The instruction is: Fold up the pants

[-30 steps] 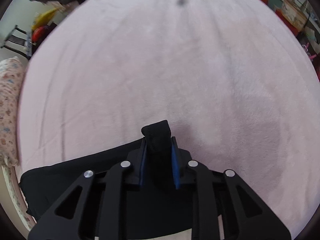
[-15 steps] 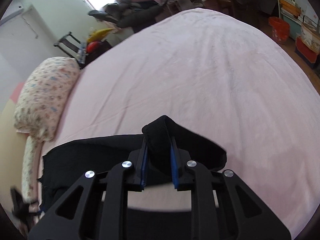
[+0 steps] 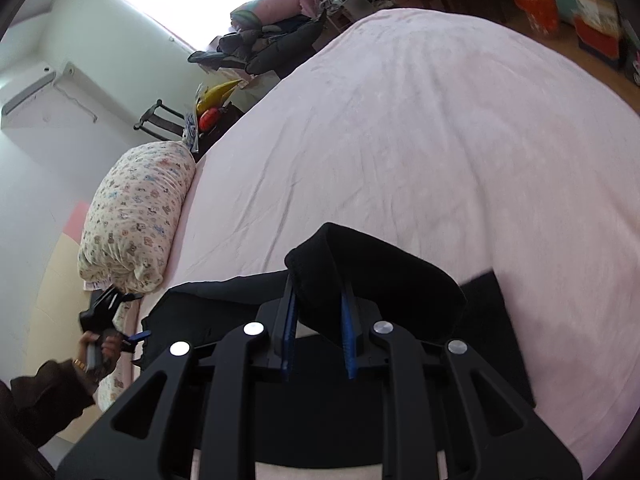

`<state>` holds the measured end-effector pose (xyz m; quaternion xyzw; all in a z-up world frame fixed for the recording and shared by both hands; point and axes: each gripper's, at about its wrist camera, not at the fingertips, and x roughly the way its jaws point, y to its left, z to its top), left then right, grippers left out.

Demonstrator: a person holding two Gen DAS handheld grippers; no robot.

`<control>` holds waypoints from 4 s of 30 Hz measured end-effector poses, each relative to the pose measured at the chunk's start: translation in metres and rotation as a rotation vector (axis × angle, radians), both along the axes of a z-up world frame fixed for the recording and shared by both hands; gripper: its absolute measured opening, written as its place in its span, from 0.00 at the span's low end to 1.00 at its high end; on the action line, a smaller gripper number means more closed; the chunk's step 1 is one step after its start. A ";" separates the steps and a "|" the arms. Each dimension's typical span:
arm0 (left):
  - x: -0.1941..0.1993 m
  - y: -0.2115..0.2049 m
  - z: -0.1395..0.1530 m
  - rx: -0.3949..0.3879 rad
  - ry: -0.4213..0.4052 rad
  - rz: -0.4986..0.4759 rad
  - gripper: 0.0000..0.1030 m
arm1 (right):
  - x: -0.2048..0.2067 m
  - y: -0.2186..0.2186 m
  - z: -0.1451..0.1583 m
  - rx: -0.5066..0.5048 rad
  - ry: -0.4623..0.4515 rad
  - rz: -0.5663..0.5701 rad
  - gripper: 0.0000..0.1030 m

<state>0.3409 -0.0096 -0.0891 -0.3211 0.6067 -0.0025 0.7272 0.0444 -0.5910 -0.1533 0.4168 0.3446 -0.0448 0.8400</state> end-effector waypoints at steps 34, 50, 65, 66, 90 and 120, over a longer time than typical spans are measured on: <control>0.008 0.065 -0.009 0.121 -0.056 0.192 0.00 | -0.010 -0.006 -0.001 0.064 0.007 -0.135 0.19; 0.040 0.011 -0.043 0.146 0.114 0.105 0.28 | -0.040 0.006 -0.004 0.053 0.029 -0.083 0.19; 0.059 0.006 -0.049 0.227 0.128 0.081 0.03 | -0.041 0.002 -0.007 0.046 0.050 -0.070 0.19; 0.057 0.007 -0.048 0.231 0.117 0.076 0.03 | -0.040 0.002 -0.006 0.050 0.046 -0.079 0.19; -0.179 0.079 0.023 -0.026 -0.141 0.167 0.03 | -0.031 -0.051 -0.016 0.064 0.040 -0.285 0.19; -0.225 0.077 -0.076 0.132 0.134 0.035 0.77 | -0.092 -0.017 -0.113 0.675 0.314 -0.688 0.47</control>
